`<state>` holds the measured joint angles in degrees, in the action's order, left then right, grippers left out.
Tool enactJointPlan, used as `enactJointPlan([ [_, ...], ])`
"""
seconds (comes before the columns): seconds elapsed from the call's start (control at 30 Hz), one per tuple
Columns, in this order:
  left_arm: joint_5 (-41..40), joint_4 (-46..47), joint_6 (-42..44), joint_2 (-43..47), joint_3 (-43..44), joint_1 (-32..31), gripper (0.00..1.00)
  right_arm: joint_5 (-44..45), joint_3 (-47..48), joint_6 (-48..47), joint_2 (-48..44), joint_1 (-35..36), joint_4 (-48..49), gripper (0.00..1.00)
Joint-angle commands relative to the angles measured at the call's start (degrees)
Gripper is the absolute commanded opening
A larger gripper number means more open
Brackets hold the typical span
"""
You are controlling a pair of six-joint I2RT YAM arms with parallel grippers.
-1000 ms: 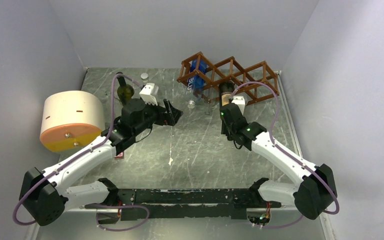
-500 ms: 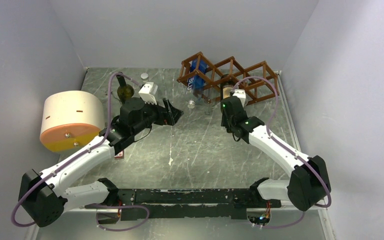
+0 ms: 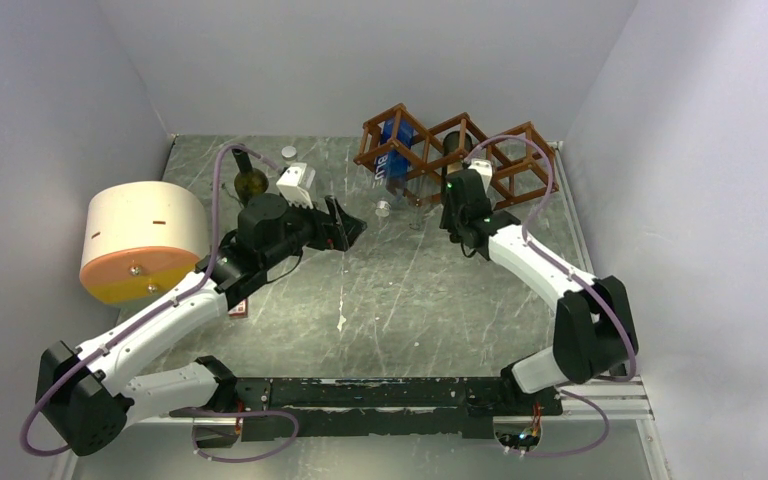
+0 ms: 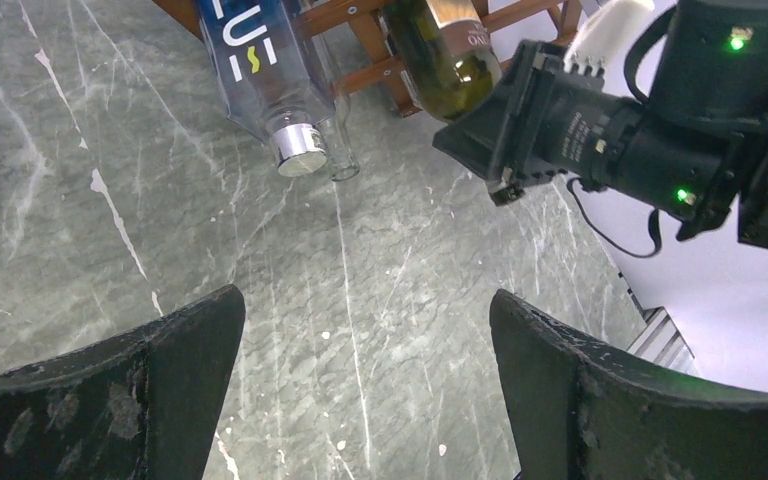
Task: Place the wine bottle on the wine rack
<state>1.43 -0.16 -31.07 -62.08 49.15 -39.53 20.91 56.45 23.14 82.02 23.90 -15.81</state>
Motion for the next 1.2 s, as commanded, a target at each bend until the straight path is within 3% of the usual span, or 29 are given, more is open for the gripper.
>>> enactJointPlan([
  [0.0, 1.6, -2.2, 1.2, 0.0, 2.5, -0.1, 0.96, 3.9, 6.7, -0.1, 1.8, -2.1, 11.6, 0.00],
  [0.2, 1.3, -3.9, 1.0, 0.6, 2.3, -0.1, 0.96, 2.5, 10.1, -1.2, 5.8, -4.1, 12.6, 0.00],
  [0.5, 2.5, -7.9, -0.2, -1.6, 4.4, -0.1, 0.96, -0.5, 13.7, -1.9, 11.1, -5.6, 12.6, 0.21],
  [0.57, 3.3, -8.8, 2.2, -2.4, 5.1, -0.1, 0.96, -0.8, 13.8, -2.0, 11.9, -5.6, 12.8, 0.28],
  [0.67, 3.6, -9.6, 3.3, -3.2, 5.9, -0.1, 0.96, -0.9, 13.5, -1.9, 12.4, -5.6, 12.4, 0.48],
  [0.83, 4.6, -9.1, 4.0, -3.8, 6.3, 0.0, 0.96, -1.0, 12.3, -1.1, 11.6, -5.6, 11.9, 0.65],
  [1.17, 3.6, -9.2, 4.0, -4.1, 8.6, 0.0, 0.96, -0.5, 12.5, -0.3, 6.2, -5.7, 5.8, 0.70],
])
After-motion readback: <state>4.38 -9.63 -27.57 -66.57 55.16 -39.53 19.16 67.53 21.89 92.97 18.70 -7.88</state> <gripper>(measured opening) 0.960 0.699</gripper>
